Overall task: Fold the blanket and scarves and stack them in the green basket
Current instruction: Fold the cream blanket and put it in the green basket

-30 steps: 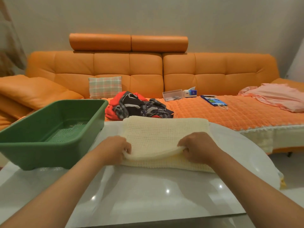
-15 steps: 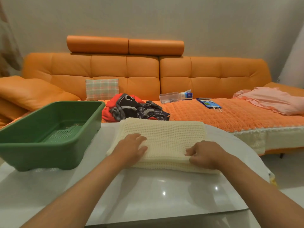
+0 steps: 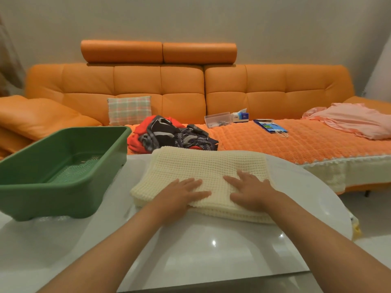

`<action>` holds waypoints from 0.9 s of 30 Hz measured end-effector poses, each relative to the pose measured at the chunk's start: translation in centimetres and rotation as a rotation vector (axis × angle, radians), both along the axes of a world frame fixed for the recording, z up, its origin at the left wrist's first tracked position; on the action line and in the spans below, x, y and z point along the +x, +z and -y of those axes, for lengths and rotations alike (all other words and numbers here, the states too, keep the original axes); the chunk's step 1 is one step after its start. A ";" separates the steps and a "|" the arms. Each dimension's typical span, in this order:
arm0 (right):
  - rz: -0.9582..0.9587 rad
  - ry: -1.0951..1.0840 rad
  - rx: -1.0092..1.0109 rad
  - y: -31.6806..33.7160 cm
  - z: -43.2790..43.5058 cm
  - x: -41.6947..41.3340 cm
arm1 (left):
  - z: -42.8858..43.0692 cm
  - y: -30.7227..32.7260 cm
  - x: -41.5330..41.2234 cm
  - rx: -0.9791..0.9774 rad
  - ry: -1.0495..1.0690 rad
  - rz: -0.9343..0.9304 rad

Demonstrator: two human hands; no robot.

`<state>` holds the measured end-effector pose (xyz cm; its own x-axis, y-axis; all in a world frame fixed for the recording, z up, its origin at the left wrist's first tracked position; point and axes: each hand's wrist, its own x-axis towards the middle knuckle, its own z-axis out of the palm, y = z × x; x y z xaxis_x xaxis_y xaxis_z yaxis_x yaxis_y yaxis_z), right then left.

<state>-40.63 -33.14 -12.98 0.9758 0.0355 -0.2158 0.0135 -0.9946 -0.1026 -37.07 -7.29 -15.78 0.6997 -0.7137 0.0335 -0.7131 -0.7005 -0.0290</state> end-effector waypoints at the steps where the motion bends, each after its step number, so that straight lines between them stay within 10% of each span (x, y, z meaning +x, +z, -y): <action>1: 0.011 0.001 -0.032 0.3 -0.3 0.0 | -0.6 0.1 0.4 -0.017 -0.007 0.013; 14: 0.368 0.384 0.150 1.9 -5.2 -2.4 | -4.4 4.0 0.6 0.128 0.402 -0.001; 19: 0.099 0.211 -0.012 0.0 -4.0 -2.7 | -4.1 4.6 -3.1 -0.104 0.324 -0.215; 27: 0.074 0.332 0.003 -0.1 -3.9 -5.5 | -7.8 2.4 -4.2 0.145 0.326 -0.192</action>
<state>-46.18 -29.26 -13.10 0.9239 0.3546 -0.1438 0.3442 -0.9343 -0.0924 -41.26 0.54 -13.35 0.8738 -0.4414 -0.2044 -0.4567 -0.8890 -0.0325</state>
